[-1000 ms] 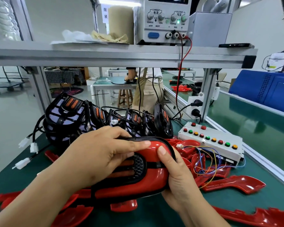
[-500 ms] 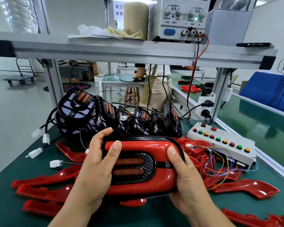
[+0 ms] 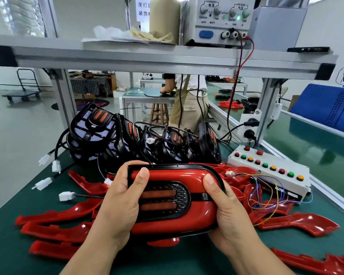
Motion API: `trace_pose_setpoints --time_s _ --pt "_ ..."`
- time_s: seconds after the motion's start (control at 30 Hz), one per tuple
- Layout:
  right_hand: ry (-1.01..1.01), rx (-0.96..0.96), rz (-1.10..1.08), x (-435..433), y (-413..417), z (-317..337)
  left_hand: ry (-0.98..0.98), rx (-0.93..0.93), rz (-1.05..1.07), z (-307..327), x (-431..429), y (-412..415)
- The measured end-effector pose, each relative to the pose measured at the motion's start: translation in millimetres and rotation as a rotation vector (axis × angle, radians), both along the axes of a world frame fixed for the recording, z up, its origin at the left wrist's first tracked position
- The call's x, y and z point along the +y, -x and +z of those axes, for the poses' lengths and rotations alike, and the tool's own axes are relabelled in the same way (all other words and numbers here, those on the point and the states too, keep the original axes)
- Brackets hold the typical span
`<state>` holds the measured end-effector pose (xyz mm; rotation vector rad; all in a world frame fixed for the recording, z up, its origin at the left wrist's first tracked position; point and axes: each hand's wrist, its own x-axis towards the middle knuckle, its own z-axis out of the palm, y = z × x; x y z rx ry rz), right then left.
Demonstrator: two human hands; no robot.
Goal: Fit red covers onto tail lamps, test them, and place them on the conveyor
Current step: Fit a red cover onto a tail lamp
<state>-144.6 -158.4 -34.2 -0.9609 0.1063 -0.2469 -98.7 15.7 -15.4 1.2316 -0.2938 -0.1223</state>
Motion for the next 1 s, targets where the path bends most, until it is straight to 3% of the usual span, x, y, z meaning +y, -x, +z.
trace_pose_setpoints --time_s 0.37,0.5,0.7,0.8,0.9,1.0 --pt "0.028 -0.022 -0.035 -3 -4 -2 -0.042 -0.036 -0.005 1 -1 1" --pt "0.018 0.019 -0.016 -5 -6 -3 -0.191 -0.056 -0.059 -2 12 -7" --pt "-0.02 0.154 -0.04 -12 -8 8 -0.248 0.032 0.531 -15 81 -59" --pt "-0.008 0.178 -0.045 -12 -6 13 -0.528 0.124 0.62 -19 126 -86" --pt "-0.01 0.211 -0.044 -10 -3 16 -1.173 0.135 0.52 -16 131 -91" --pt "-0.017 0.244 -0.038 -11 1 18 -1.559 0.037 0.353 -17 121 -95"
